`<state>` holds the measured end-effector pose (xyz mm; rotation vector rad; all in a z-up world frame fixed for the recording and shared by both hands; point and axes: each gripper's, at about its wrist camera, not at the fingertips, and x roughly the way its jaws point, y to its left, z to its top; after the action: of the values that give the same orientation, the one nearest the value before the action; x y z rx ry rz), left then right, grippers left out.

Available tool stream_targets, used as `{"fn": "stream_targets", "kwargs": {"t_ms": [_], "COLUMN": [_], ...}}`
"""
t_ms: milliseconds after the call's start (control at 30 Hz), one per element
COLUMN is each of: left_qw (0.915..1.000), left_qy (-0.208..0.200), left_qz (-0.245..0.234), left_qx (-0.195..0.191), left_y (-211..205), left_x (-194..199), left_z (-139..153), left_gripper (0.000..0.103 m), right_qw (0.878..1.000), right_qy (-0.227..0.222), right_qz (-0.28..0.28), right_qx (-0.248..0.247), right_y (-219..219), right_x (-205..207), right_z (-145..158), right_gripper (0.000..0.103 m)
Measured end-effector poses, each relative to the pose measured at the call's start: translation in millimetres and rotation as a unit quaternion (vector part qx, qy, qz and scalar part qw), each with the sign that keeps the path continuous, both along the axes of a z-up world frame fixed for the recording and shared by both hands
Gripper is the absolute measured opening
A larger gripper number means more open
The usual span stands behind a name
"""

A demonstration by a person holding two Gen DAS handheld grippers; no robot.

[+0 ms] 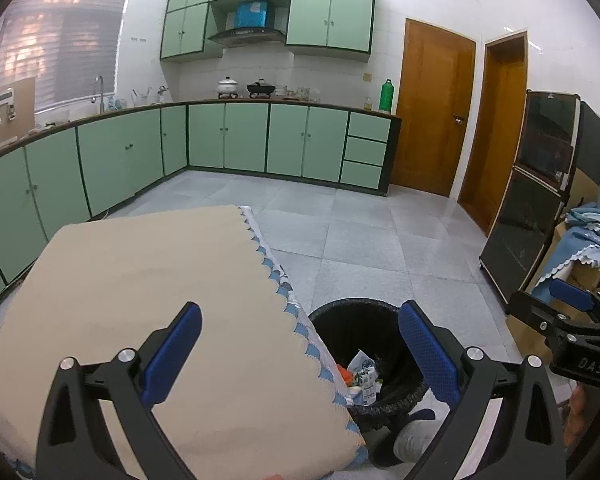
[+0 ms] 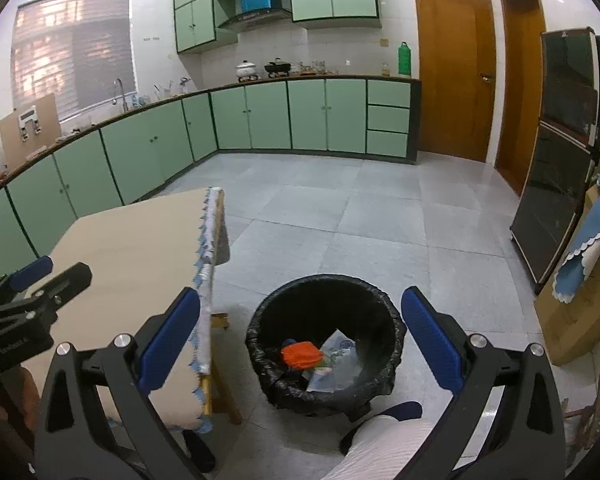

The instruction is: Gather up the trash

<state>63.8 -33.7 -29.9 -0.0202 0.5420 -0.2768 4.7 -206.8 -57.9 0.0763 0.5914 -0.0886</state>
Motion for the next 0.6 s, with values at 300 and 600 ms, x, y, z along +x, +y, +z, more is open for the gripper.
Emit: {"fn": "stream_targets", "kwargs": {"t_ms": [300,600], "left_qw": [0.9997,0.9994], "left_qy": [-0.017,-0.024], "left_qz": [0.014,0.022], "left_qx": [-0.007,-0.009], "left_y": [13,21], "left_x": [-22,-30], "left_z": [9,12], "left_gripper": [0.097,0.097], "right_qw": [1.0,0.999], "right_qy": [-0.013,-0.013], "right_qz": [0.018,0.028], "right_qx": [-0.012,-0.015], "right_y": [18,26], "right_x": [-12,-12], "right_z": [14,15], "right_gripper": [0.098,0.098]}}
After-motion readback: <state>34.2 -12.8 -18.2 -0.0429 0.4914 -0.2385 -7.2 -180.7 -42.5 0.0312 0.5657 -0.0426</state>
